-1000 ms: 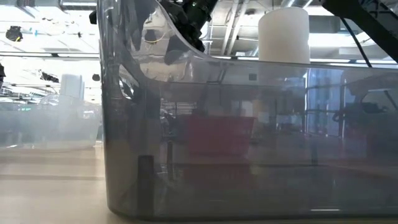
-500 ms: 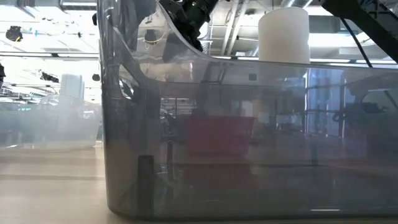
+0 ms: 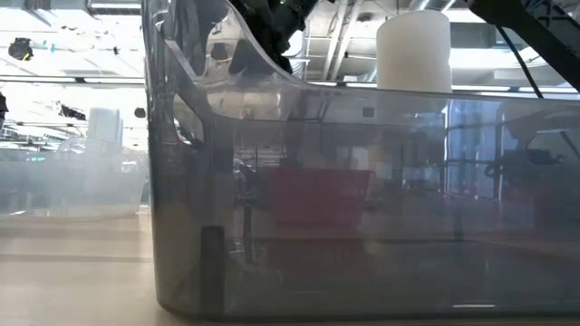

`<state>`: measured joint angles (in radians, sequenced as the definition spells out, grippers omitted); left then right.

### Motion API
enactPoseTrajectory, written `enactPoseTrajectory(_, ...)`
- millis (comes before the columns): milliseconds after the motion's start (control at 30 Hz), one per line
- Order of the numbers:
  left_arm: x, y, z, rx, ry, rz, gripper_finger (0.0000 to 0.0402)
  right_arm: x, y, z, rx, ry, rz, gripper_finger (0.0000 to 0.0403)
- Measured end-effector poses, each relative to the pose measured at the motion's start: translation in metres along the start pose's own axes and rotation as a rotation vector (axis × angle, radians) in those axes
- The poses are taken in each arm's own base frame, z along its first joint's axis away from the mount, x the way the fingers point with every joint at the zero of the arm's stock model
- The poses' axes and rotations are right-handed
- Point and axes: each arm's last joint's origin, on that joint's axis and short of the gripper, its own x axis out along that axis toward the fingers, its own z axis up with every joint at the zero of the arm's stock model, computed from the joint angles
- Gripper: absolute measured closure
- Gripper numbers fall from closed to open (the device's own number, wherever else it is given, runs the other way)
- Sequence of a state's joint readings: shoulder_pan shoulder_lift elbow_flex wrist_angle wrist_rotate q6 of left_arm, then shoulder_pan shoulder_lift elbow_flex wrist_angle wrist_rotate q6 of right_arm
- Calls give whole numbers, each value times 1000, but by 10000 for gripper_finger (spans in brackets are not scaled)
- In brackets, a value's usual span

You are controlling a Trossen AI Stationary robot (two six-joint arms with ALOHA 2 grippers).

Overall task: Stack baskets by color
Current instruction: Stack the right transparent bin on the top left transparent bin

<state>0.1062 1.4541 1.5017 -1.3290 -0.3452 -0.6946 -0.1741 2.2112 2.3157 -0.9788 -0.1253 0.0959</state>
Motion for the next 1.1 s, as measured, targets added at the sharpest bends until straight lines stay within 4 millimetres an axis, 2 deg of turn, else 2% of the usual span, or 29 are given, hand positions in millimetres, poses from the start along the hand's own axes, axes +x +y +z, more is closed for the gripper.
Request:
enactPoseTrajectory(100,-3,4,0,-6,-9,-3,401,-3,-3,-3,15,37,64,151)
enactPoseTrajectory(200,-10,10,-1,-25,-35,-12,402,-15,-6,-4,35,56,72,136)
enactPoseTrajectory(333,-23,21,-5,-68,-79,-21,402,-39,-10,-2,27,32,64,133)
enactPoseTrajectory(467,-40,41,-13,-137,-107,3,401,-72,-5,2,-29,-33,67,133)
enactPoseTrajectory(667,-62,73,-39,-289,-49,52,401,-106,1,2,-94,-83,70,133)
enactPoseTrajectory(733,-68,78,-49,-359,-39,-27,401,-113,2,0,-105,-74,69,133)
enactPoseTrajectory(833,-75,85,-69,-468,-16,-133,401,-119,3,-3,-138,-59,89,133)
enactPoseTrajectory(900,-73,91,-84,-530,11,-127,401,-119,3,-4,-152,-45,114,133)
enactPoseTrajectory(1100,-54,90,-113,-592,89,-119,402,-110,1,-13,-183,9,157,133)
